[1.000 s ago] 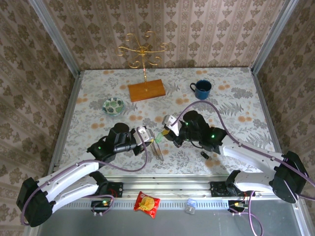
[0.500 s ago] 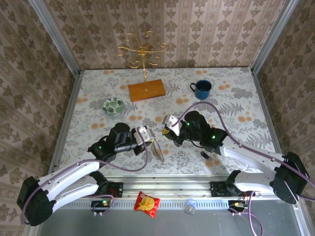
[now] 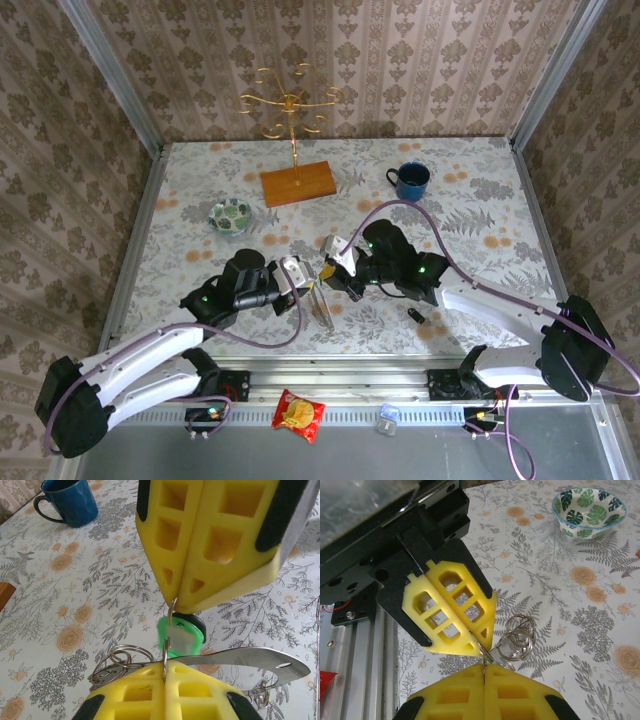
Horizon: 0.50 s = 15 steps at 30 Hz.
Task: Put the keys on the keyring
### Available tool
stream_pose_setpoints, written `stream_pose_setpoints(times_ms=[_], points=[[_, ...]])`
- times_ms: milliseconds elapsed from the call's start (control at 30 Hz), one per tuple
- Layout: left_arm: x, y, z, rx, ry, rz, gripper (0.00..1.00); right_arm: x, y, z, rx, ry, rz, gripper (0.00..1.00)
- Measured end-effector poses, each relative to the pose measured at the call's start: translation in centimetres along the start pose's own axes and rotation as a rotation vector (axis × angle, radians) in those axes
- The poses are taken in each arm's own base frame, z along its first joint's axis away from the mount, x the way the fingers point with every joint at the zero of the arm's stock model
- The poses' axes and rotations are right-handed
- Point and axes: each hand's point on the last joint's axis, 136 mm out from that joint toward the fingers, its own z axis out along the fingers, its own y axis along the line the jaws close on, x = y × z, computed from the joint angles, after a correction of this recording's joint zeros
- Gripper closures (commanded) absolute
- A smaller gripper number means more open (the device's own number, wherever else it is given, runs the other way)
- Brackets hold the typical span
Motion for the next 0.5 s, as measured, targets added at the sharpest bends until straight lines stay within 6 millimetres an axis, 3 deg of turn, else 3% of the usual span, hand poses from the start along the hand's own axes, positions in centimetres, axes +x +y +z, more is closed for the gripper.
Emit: stream_pose_setpoints(times_ms=[500], points=[[0.01, 0.06, 0.14, -0.001, 0.001, 0.000, 1.00, 0.23, 0.06, 0.95, -0.030, 0.013, 0.050, 1.00]])
